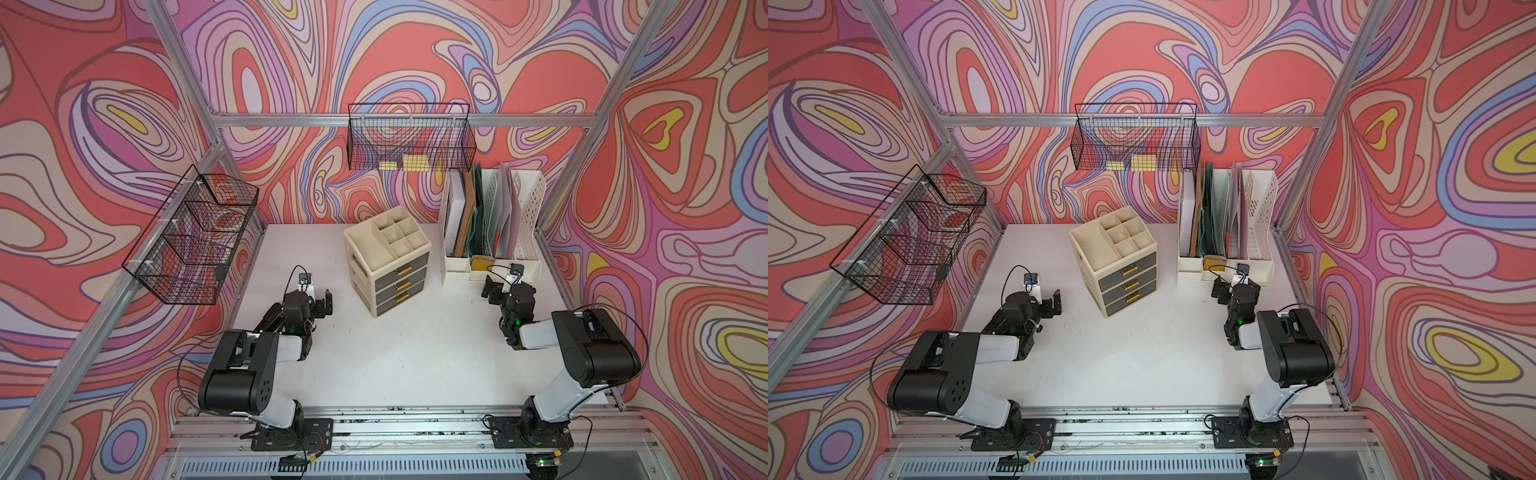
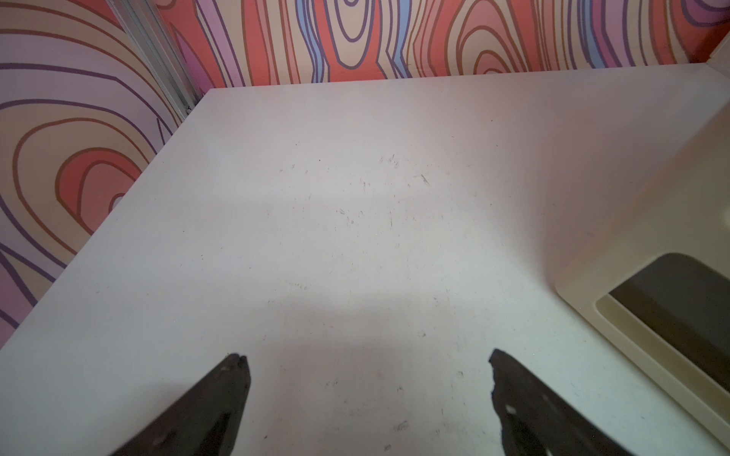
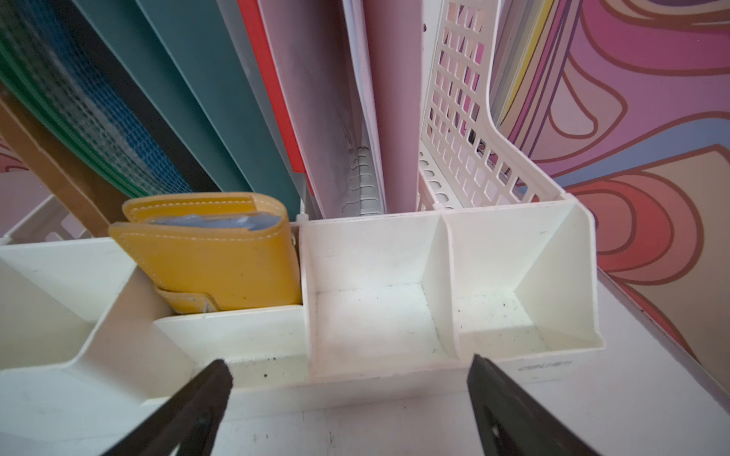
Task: Take the mice out of the drawer
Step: Open the drawer in the storage box.
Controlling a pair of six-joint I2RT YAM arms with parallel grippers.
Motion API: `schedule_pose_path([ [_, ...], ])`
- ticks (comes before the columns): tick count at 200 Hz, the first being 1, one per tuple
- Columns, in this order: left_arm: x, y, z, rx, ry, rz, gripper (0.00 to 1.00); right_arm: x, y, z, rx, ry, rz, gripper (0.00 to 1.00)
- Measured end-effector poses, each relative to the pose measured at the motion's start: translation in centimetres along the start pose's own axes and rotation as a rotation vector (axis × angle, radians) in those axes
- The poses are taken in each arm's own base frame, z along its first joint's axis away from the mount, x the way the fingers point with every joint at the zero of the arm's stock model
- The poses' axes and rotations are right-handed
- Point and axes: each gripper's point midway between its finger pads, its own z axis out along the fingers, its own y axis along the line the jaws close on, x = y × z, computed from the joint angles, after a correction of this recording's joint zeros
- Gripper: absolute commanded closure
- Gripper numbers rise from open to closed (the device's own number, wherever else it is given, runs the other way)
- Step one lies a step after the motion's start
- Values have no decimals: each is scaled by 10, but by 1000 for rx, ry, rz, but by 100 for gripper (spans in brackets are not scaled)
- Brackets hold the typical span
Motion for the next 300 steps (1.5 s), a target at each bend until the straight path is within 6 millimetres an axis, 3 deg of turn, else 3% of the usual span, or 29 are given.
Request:
schedule_pose_path([
  [42, -3, -3, -1, 17, -16, 10, 1, -2, -1, 0, 4, -6, 1, 2],
  [66, -14, -3, -19, 12, -34, 15, 1, -11, -4, -5, 17, -16, 3, 2],
  [88, -53, -9, -39, 19, -94, -12, 1, -45, -6, -23, 20, -68, 34, 2],
  [115, -109, -38, -61, 91, -126, -50, 1, -99, -3, -47, -25, -134, 132, 2],
  [151, -179, -74, -94, 216, -77, -113, 1, -175, 22, -86, -218, -178, 352, 2],
  [171, -206, -88, -117, 283, -38, -114, 1, -194, 42, -110, -375, -159, 481, 4],
  [200, -237, -103, -145, 389, 9, -93, 1, -191, 77, -128, -581, -39, 657, 13],
  [222, -247, -118, -152, 472, 45, -51, 1, -180, 109, -141, -707, 81, 767, 23],
  [264, -238, -141, -133, 564, 140, 53, 1, -154, 184, -165, -885, 286, 825, 35],
  [300, -239, -153, -109, 589, 168, 130, 1, -138, 215, -164, -934, 374, 877, 44],
])
